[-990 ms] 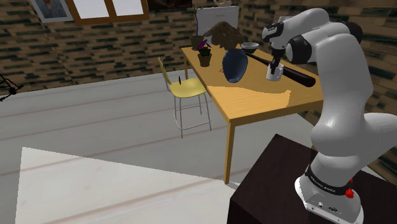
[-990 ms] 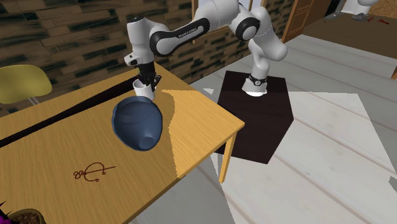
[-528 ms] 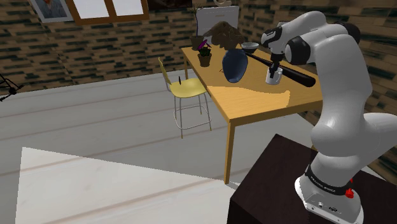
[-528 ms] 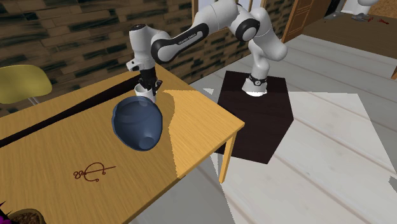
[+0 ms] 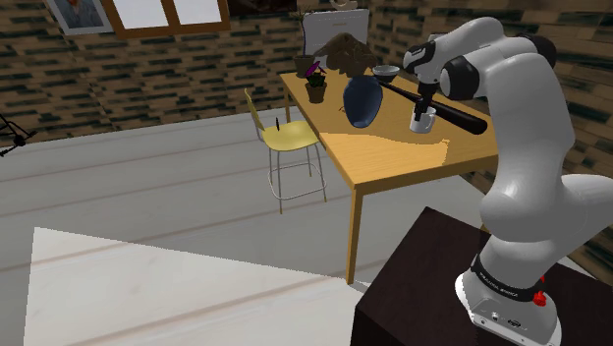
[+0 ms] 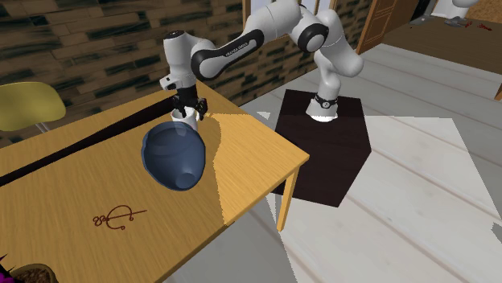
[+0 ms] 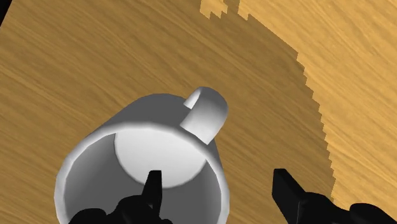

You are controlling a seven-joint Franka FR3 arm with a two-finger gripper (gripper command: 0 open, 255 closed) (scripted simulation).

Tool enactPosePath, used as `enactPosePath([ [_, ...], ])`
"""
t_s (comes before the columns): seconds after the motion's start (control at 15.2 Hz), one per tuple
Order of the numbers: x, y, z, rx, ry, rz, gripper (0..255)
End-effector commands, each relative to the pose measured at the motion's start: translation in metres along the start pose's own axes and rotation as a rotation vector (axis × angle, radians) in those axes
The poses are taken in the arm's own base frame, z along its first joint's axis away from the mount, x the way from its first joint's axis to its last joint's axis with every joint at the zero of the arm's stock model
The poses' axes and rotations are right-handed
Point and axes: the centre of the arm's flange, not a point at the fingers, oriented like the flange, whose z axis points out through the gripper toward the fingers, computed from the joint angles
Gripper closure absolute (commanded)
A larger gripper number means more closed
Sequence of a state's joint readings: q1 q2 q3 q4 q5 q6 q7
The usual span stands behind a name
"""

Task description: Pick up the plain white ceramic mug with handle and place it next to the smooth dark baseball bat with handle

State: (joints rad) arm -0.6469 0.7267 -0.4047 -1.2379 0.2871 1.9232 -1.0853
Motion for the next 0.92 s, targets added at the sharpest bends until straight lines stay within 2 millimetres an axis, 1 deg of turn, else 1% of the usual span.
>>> enactPosePath([
  [0.0, 0.000, 0.000, 0.000, 0.000, 0.000, 0.000, 0],
  [0.13, 0.000, 0.000, 0.000, 0.000, 0.000, 0.000, 0],
  [0.33, 0.000, 0.000, -0.040, 0.000, 0.000, 0.000, 0],
  [0.4, 0.000, 0.000, -0.050, 0.000, 0.000, 0.000, 0],
  [0.86, 0.000, 0.000, -0.050, 0.000, 0.000, 0.000, 0],
])
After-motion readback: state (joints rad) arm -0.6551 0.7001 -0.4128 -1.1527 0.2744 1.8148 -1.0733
